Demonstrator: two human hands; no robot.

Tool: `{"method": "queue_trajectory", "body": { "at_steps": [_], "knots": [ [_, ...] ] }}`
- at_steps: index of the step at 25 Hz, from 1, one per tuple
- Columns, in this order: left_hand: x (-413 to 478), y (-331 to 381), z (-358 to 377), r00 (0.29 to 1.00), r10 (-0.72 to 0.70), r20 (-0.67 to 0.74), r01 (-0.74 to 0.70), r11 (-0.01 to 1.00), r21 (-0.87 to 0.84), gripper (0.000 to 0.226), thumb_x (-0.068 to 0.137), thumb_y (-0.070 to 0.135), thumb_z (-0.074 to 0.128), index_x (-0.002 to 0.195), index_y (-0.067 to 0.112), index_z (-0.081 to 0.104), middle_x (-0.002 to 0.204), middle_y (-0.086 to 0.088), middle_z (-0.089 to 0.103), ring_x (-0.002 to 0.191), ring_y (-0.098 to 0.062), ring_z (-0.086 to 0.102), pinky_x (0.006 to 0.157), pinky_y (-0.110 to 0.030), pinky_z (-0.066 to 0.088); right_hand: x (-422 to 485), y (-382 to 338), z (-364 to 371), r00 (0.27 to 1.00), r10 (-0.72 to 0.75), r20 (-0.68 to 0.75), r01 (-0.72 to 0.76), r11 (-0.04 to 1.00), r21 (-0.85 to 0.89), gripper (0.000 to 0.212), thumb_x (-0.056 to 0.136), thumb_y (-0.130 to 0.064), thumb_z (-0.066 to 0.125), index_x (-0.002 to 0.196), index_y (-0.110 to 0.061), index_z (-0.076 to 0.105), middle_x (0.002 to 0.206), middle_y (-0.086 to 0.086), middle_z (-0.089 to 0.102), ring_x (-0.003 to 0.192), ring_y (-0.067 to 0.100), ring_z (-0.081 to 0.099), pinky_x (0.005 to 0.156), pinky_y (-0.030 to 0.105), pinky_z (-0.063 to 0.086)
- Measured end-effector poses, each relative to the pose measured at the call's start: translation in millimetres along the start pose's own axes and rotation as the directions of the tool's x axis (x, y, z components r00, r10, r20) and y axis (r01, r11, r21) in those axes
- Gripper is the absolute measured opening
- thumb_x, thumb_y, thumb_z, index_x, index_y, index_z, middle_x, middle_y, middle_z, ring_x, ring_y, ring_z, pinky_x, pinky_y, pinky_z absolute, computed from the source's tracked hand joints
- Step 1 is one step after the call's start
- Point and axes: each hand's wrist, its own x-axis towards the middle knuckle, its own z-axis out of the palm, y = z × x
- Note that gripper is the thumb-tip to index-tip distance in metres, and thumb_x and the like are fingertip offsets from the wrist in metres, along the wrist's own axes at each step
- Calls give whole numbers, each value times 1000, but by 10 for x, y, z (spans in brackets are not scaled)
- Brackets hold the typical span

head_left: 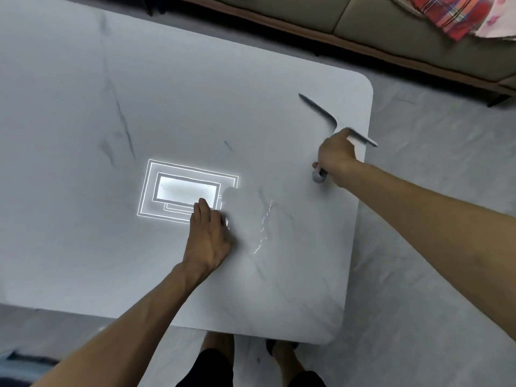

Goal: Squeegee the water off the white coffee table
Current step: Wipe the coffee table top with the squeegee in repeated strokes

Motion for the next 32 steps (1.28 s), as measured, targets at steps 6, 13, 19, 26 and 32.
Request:
{"method": "queue_trajectory", "body": {
  "at_steps": [6, 13, 19, 26, 32],
  "knots": [
    [-452, -259, 413, 995, 66, -79, -60, 995, 83, 28, 72, 6, 50, 97, -5, 52, 124, -40, 43, 116, -59, 40, 93, -58, 43, -479, 464, 331, 936, -257, 242, 334, 865, -375, 74, 97, -14, 38, 152, -31, -10, 101, 11, 53, 84, 31, 58, 73, 38, 50],
    [-876, -49, 739, 999, 22, -26, -23, 1000, -16, 27, 71, 12, 46, 93, -2, 49, 114, -25, 44, 99, -40, 43, 77, -40, 40, -916, 1671, -5, 778, -419, 468, 628, 542, -559, 69, 100, -16, 33, 151, -38, -9, 100, 5, 58, 76, 25, 57, 65, 34, 45],
    [-960, 117, 711, 994, -77, 72, 82, 995, -64, 48, 85, 9, 54, 127, -9, 40, 152, -28, 16, 140, -45, 18, 108, -47, 31, -1033, 2288, -731, 784, -404, 472, 621, 539, -569, 66, 100, -15, 37, 153, -38, 4, 92, -3, 53, 77, 23, 58, 65, 34, 47],
    [-977, 92, 737, 992, -44, 119, 45, 999, -10, 34, 80, 8, 46, 110, -9, 45, 148, -38, 11, 140, -48, 13, 100, -45, 35, -645, 1697, -777, 887, -435, 152, 461, 842, -279, 42, 101, -34, 28, 142, -45, 25, 71, 14, 52, 51, 26, 46, 47, 28, 38],
    [-995, 66, 717, 991, -30, 127, 31, 999, -9, 38, 81, 13, 42, 113, -7, 47, 149, -41, 7, 144, -47, 1, 111, -45, 27, -663, 1363, -165, 978, -194, 75, 205, 960, -189, 50, 96, -14, 28, 145, -21, 22, 101, 9, 48, 70, 24, 53, 58, 30, 43]
  ]
}}
